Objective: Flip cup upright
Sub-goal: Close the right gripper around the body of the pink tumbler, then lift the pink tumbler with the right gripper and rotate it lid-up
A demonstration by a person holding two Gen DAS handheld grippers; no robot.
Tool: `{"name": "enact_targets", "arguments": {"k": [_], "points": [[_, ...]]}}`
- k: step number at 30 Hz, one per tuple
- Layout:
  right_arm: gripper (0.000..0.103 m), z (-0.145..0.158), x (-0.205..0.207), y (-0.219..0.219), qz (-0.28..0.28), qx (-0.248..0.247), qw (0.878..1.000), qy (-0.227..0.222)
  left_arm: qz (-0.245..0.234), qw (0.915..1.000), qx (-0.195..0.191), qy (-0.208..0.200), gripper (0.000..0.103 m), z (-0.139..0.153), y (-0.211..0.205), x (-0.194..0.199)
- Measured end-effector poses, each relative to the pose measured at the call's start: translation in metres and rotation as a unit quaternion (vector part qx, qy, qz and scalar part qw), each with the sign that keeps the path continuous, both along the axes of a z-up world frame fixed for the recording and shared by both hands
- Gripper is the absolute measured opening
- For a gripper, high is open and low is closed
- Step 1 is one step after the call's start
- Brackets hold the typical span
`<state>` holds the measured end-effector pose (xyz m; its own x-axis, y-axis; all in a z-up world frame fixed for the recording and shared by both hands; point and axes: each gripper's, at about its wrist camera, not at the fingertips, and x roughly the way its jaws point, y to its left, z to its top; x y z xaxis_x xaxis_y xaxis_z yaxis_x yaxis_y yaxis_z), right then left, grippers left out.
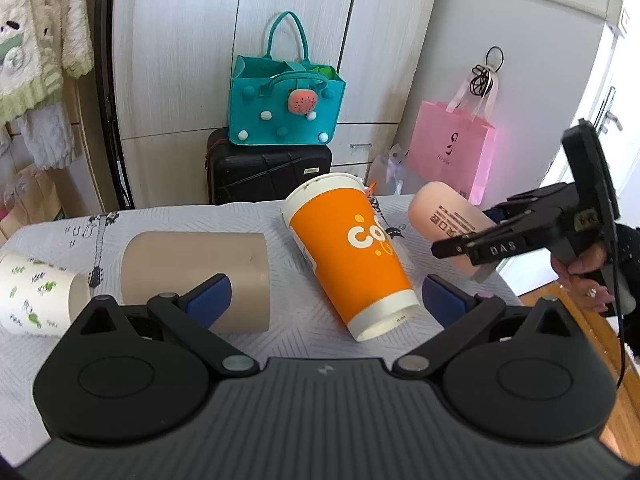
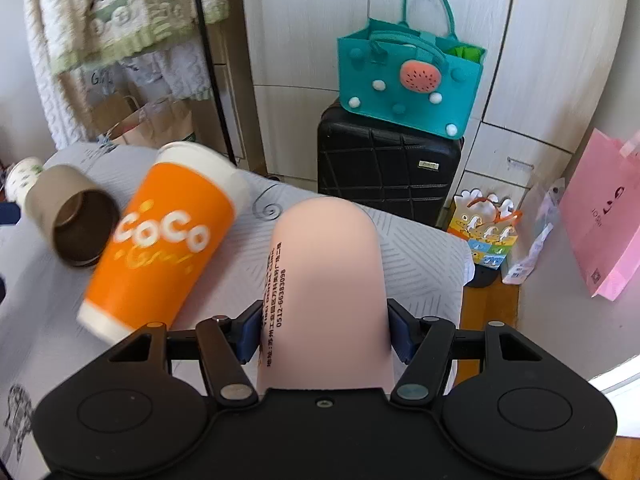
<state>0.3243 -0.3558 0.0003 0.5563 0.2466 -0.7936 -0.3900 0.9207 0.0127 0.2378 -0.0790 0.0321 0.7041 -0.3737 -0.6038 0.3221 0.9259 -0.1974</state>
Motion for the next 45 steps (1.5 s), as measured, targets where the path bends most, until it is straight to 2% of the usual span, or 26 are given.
{"name": "enact_targets", "arguments": {"k": [7,10,14,18,22,27,32,37,40,42,43,44,45], "points": [[0.067,0.037,-0.055,0.025,0.044,-0.014,0.998,-0.039,-0.002,1.0000,-0.006,-0.005,0.103,0.006,0.018,-0.028],[0.067,0.051,-0.088,0.050,0.085,-0.017,0.995,-0.055,-0.027,0.9996,0.000,-0.011,0.103,0.007,0.031,-0.044],[0.067,0.054,-0.124,0.085,0.153,-0.008,0.987,-0.055,-0.031,0.9993,0.017,-0.012,0.103,0.007,0.061,-0.062],[0.067,0.046,-0.144,0.127,0.225,-0.007,0.973,-0.044,-0.028,0.9996,0.006,0.003,0.103,0.005,0.095,-0.074],[0.067,0.033,-0.146,0.163,0.276,-0.017,0.960,-0.036,-0.017,0.9998,-0.012,0.005,0.103,0.005,0.125,-0.085],[0.067,0.020,-0.144,0.192,0.330,-0.019,0.943,-0.027,-0.020,0.9997,-0.007,-0.009,0.103,0.003,0.145,-0.092],[0.067,0.009,-0.147,0.208,0.368,-0.029,0.929,-0.010,-0.055,0.9985,-0.004,-0.006,0.103,-0.008,0.143,-0.084],[0.067,0.001,-0.146,0.214,0.393,-0.050,0.918,0.007,-0.084,0.9953,-0.036,0.031,0.103,-0.026,0.138,-0.061],[0.068,-0.002,-0.147,0.212,0.400,-0.055,0.915,0.009,-0.095,0.9940,-0.039,0.038,0.103,-0.034,0.131,-0.052],[0.073,-0.002,-0.148,0.210,0.404,-0.053,0.913,0.006,-0.108,0.9924,-0.041,0.043,0.103,-0.037,0.126,-0.047],[0.082,-0.002,-0.147,0.210,0.404,-0.053,0.913,0.000,-0.116,0.9913,-0.041,0.046,0.103,-0.038,0.123,-0.045],[0.087,0.000,-0.149,0.209,0.403,-0.052,0.914,-0.011,-0.122,0.9905,-0.041,0.047,0.103,-0.038,0.121,-0.044],[0.088,0.003,-0.151,0.207,0.404,-0.051,0.913,-0.018,-0.130,0.9896,-0.040,0.048,0.103,-0.038,0.118,-0.042]]}}
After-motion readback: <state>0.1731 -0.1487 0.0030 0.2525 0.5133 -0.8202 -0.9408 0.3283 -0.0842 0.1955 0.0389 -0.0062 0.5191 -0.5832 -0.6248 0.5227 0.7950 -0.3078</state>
